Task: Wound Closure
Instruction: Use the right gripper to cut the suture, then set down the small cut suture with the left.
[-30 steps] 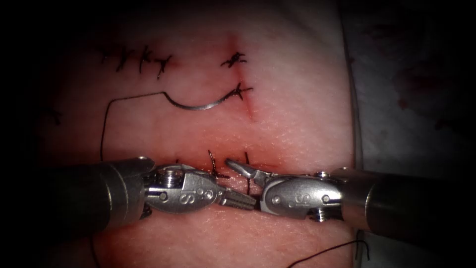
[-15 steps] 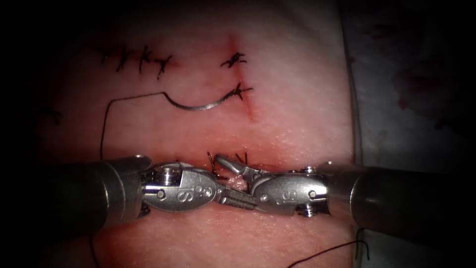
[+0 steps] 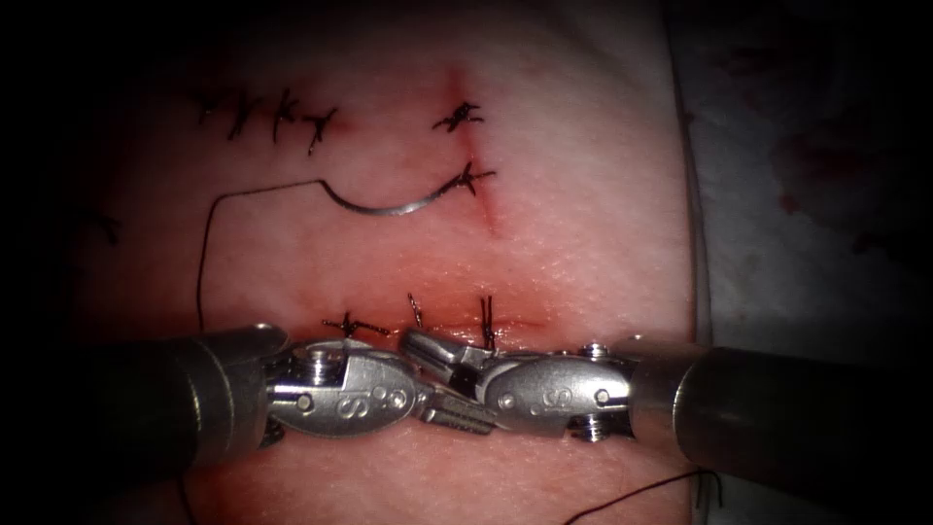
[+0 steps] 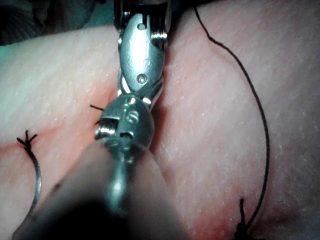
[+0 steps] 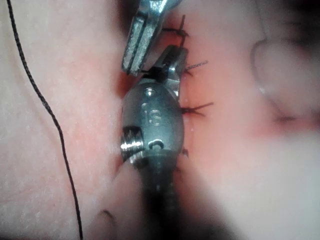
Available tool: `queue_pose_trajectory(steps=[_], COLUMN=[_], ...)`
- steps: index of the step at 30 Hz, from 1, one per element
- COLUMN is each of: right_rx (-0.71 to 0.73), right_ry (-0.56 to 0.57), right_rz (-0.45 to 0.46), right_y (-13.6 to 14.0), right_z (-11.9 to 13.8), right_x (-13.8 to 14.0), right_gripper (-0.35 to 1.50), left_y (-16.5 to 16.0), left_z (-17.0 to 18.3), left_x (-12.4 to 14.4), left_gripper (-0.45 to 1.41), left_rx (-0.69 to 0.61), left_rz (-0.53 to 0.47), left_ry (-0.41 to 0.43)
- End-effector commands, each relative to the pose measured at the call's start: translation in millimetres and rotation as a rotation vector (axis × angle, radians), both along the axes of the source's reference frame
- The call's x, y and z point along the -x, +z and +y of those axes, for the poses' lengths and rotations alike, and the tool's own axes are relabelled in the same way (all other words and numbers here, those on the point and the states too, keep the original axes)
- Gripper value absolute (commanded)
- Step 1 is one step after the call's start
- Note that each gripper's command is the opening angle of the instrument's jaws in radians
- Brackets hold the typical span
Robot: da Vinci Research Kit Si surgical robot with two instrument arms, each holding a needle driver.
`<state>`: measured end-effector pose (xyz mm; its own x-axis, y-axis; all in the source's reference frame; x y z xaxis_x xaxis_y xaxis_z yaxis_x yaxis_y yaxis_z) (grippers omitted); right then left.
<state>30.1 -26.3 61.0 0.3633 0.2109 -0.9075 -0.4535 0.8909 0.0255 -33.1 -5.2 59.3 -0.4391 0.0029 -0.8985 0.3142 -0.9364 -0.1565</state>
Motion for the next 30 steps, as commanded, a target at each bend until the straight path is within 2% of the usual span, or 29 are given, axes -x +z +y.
queue_pose_trajectory(steps=[1, 2, 5, 7, 11, 12, 14, 15, 16, 18, 23, 30], right_rx=[-0.009, -0.001, 0.029, 0.078, 0.090, 0.107, 0.113, 0.128, 0.128, 0.128, 0.130, 0.130], right_ry=[0.008, 0.006, -0.016, -0.027, -0.030, -0.018, 0.017, 0.042, 0.053, 0.069, 0.109, 0.126], right_rz=[-0.004, 0.002, -0.013, -0.085, -0.132, -0.141, -0.134, -0.138, -0.142, -0.147, -0.175, -0.205], right_y=[0.4, 0.2, -0.9, -2.7, -5.3, -6.3, -7.4, -8.3, -8.9, -9.8, -11.3, -11.3], right_z=[-0.1, -0.2, -0.9, -1.1, 0.0, 0.5, 1.0, 1.3, 1.5, 1.6, 1.8, 2.0], right_x=[0.0, 0.6, 3.2, 6.8, 11.8, 13.6, 15.5, 16.9, 17.7, 18.8, 21.1, 21.9], right_gripper=[1.42, 1.47, 1.47, 1.45, 1.35, 1.35, 1.35, 1.35, 1.35, 1.33, 1.28, 1.25], left_y=[0.4, 0.2, -0.5, -0.7, 0.3, 1.6, 3.2, 4.8, 5.9, 7.5, 10.5, 8.9], left_z=[0.0, -0.2, -1.0, -1.8, -3.0, -3.7, -4.6, -5.3, -5.8, -6.6, -8.2, -7.8], left_x=[0.4, 0.1, -0.7, -1.4, -1.7, -1.6, -1.8, -2.2, -2.5, -3.3, -5.8, -9.0], left_gripper=[-0.45, -0.45, -0.45, -0.45, -0.45, -0.23, -0.13, 0.09, 0.17, 0.25, 0.71, 0.69], left_rx=[0.005, 0.008, 0.018, 0.016, -0.055, -0.146, -0.182, -0.229, -0.272, -0.330, -0.479, -0.485], left_rz=[-0.005, -0.008, -0.024, -0.035, -0.010, 0.028, 0.054, 0.093, 0.129, 0.190, 0.417, 0.551], left_ry=[-0.005, -0.009, -0.022, -0.035, -0.077, -0.130, -0.143, -0.151, -0.155, -0.151, -0.156, -0.116])
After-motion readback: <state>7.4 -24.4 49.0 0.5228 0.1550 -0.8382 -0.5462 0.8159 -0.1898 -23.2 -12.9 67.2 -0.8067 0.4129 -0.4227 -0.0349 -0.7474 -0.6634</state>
